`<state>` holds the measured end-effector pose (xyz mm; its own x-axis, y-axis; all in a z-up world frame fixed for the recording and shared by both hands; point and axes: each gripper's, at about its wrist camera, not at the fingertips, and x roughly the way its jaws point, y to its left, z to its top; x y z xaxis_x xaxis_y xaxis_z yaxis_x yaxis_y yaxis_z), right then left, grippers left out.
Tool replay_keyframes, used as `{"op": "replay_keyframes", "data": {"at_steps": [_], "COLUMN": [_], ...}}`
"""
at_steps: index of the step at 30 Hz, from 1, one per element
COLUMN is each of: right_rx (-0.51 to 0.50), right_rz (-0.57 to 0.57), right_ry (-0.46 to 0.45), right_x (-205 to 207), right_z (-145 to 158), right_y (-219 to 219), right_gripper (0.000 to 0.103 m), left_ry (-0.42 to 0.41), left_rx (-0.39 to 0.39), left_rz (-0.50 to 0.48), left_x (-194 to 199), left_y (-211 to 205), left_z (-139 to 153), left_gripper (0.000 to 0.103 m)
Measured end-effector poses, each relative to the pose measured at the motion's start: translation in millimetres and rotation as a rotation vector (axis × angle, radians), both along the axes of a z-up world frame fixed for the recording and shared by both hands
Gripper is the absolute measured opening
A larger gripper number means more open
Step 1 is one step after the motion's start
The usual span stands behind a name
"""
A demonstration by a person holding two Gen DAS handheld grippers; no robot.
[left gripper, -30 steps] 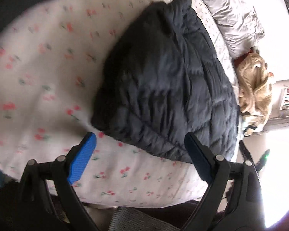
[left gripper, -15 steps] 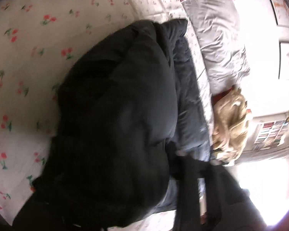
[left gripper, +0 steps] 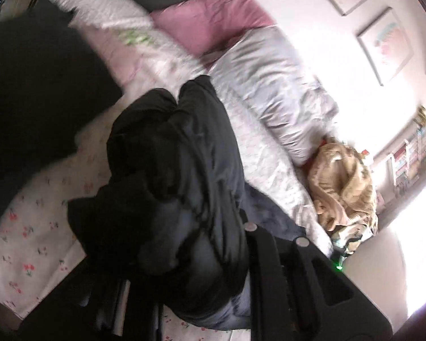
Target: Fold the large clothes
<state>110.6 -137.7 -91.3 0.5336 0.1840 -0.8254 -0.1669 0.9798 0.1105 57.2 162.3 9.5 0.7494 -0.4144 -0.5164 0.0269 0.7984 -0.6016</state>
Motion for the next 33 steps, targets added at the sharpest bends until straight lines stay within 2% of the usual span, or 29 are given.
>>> {"op": "replay_keyframes", "data": {"at_steps": [3, 6, 8, 11, 13, 14, 16, 17, 21, 24, 28, 31, 33], "right_rx": [0.092, 0.178, 0.212, 0.304, 0.412, 0.447, 0.498, 0.516, 0.542, 0.572, 0.664, 0.767, 0.825], "right_rz": [0.062, 0.119, 0.105, 0.068, 0.024, 0.003, -0.054, -0.089, -0.225, -0.349, -0.495, -0.495, -0.427], "right_ry": [0.055, 0.099, 0.116, 0.171, 0.184, 0.172, 0.132, 0.107, 0.037, 0.006, -0.016, -0.047, -0.064], "right_x": [20, 36, 43, 51, 52, 50, 45, 40, 14, -7, -33, -44, -40], "right_z": [-15, -30, -34, -29, -17, -11, 3, 9, 25, 26, 22, 28, 33], "right_y": [27, 46, 45, 22, -8, -24, -63, -82, -159, -218, -276, -289, -283], "right_gripper": [0.029, 0.025, 0.024, 0.025, 0.027, 0.032, 0.054, 0.068, 0.070, 0.070, 0.070, 0.070, 0.070], "left_ry": [-0.108, -0.159, -0.186, -0.211, -0.228, -0.233, -0.238, -0.240, -0.226, -0.185, -0.123, -0.148, -0.171], "left_rx": [0.051, 0.106, 0.169, 0.197, 0.213, 0.218, 0.238, 0.249, 0.310, 0.373, 0.498, 0.609, 0.680], "left_rz": [-0.037, -0.085, -0.116, -0.160, -0.194, -0.212, -0.261, -0.286, -0.409, -0.530, -0.682, -0.764, -0.800], "left_x": [-10, -10, -8, -6, -4, -5, -5, -6, -9, -13, -24, -37, -48], "left_y": [-18, -45, -67, -86, -103, -110, -126, -135, -177, -209, -251, -274, -283], "left_z": [26, 39, 39, 39, 39, 37, 33, 30, 11, -14, -62, -79, -82], "left_gripper": [0.018, 0.020, 0.021, 0.022, 0.024, 0.025, 0.027, 0.028, 0.032, 0.035, 0.050, 0.064, 0.071]}}
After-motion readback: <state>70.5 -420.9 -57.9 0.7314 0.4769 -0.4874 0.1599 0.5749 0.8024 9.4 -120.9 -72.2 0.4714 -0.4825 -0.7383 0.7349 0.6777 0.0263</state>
